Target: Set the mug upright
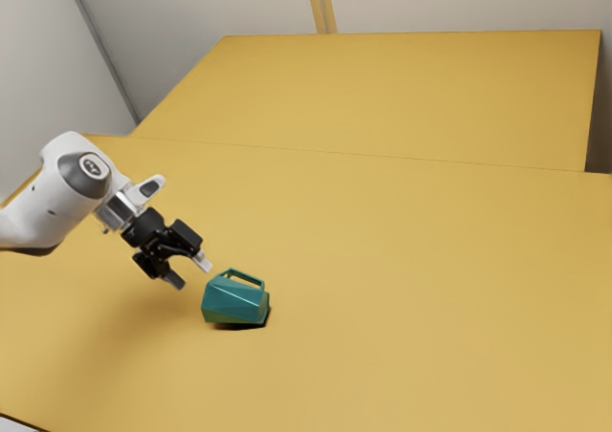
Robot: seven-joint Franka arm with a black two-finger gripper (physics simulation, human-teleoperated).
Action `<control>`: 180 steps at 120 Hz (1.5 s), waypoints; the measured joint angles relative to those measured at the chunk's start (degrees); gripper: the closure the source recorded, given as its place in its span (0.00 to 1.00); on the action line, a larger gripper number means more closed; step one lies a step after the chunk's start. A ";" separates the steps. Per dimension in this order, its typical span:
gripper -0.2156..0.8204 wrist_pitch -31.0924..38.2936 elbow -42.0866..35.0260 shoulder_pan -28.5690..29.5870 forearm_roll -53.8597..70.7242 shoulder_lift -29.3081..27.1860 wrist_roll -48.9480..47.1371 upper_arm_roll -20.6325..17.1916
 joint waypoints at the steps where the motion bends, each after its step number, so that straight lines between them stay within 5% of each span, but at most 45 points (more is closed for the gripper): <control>1: 0.21 0.04 -0.10 0.02 -0.25 0.07 0.18 0.00; 148: 0.21 0.04 -4.88 -0.20 -21.56 6.02 18.19 -0.09; 180: 0.43 -0.12 -5.05 -0.16 -22.00 5.99 20.49 -0.06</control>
